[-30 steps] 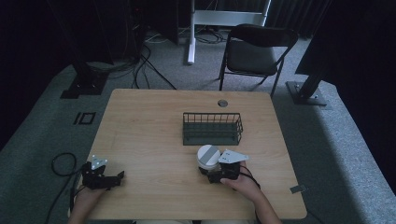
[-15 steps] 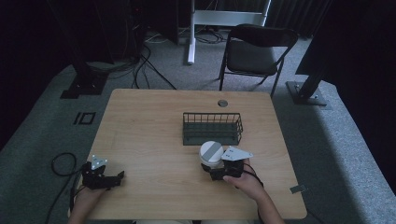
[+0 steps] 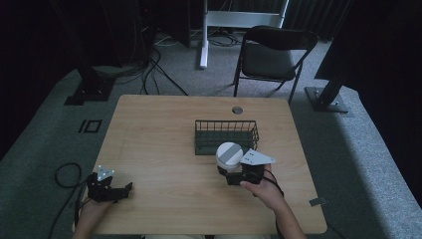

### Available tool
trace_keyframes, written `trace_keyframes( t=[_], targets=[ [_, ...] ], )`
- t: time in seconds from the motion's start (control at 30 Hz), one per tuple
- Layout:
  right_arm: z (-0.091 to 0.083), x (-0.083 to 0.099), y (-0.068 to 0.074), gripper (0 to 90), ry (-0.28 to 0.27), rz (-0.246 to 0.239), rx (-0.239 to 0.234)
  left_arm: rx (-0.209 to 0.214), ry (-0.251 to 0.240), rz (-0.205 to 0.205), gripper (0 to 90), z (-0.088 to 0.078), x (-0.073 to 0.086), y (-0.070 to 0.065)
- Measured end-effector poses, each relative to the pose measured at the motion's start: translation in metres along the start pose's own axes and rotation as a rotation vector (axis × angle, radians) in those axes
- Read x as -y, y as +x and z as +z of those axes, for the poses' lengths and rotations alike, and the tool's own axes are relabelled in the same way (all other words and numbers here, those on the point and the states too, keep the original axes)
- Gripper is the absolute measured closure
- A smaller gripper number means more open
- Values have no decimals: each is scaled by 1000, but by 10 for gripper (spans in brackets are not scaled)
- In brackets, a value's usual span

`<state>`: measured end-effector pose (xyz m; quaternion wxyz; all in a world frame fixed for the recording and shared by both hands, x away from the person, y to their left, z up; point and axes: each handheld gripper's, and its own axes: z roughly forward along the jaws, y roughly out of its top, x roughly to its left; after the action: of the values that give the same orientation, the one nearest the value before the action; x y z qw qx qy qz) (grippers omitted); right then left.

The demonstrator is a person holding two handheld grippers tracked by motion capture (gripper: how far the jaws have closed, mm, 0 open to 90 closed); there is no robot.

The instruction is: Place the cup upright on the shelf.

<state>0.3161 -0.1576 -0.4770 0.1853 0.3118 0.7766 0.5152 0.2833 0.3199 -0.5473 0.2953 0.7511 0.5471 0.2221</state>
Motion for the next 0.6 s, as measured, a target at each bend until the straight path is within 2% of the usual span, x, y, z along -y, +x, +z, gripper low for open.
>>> trace_keyframes(
  t=[0.47, 0.6],
  targets=[
    [-2, -22, -4, 184, -41, 44, 81, 0, 0, 0, 6, 0, 0, 0],
    [-2, -32, -7, 184, -60, 74, 128, 0, 1, 1, 6, 0, 0, 0]
  ],
)
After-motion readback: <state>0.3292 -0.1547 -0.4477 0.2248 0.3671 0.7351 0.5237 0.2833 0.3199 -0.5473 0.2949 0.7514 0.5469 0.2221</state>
